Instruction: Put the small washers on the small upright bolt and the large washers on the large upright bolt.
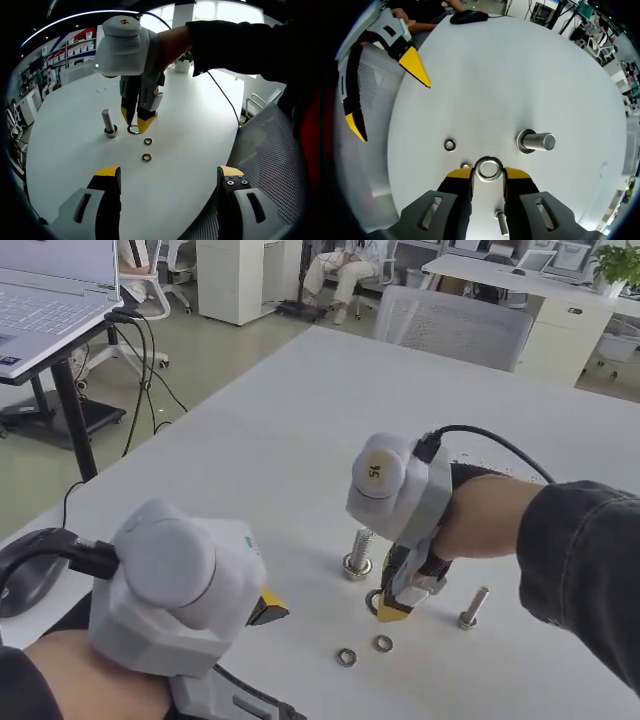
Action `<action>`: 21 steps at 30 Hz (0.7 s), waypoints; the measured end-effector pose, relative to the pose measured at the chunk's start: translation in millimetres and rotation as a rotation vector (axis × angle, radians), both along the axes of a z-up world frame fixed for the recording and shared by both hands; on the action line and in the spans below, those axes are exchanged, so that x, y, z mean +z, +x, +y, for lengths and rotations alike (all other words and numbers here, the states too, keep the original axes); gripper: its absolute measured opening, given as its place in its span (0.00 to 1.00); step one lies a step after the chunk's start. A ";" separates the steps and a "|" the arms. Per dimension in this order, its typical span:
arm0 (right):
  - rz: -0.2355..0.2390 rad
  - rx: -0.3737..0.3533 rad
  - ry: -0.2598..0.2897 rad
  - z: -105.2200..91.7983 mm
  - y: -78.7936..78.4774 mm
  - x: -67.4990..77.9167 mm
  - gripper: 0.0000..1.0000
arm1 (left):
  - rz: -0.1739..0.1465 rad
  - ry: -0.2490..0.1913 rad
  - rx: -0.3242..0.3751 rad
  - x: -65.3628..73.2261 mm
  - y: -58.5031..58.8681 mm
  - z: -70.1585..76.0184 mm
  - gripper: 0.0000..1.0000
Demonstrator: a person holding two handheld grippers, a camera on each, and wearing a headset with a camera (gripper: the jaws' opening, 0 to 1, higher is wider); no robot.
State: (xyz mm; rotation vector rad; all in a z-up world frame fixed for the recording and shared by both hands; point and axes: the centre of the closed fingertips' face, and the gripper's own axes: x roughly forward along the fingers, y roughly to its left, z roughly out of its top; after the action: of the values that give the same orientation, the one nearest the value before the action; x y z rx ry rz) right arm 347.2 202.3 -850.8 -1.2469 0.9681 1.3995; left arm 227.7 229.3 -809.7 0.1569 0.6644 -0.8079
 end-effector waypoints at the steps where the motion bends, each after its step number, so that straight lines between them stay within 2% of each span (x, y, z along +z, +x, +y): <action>1: 0.000 0.000 -0.001 -1.2 -0.3 1.4 0.24 | 0.000 0.000 -0.001 0.1 0.0 -0.1 0.78; 5: -0.008 0.000 -0.007 -6.3 0.9 8.2 0.24 | -0.001 0.000 -0.004 0.3 0.0 -0.5 0.78; 13: -0.036 -0.003 -0.015 -16.5 14.0 29.7 0.24 | -0.004 -0.003 -0.006 1.7 1.1 -0.5 0.78; 21: -0.071 -0.001 0.004 -13.7 28.0 53.7 0.24 | -0.005 -0.006 -0.004 3.2 2.6 -0.7 0.78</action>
State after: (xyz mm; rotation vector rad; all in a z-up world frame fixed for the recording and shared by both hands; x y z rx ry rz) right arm 375.2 188.5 -797.1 -1.2845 0.9161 1.3470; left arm 230.3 228.5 -806.5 0.1548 0.6569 -0.8136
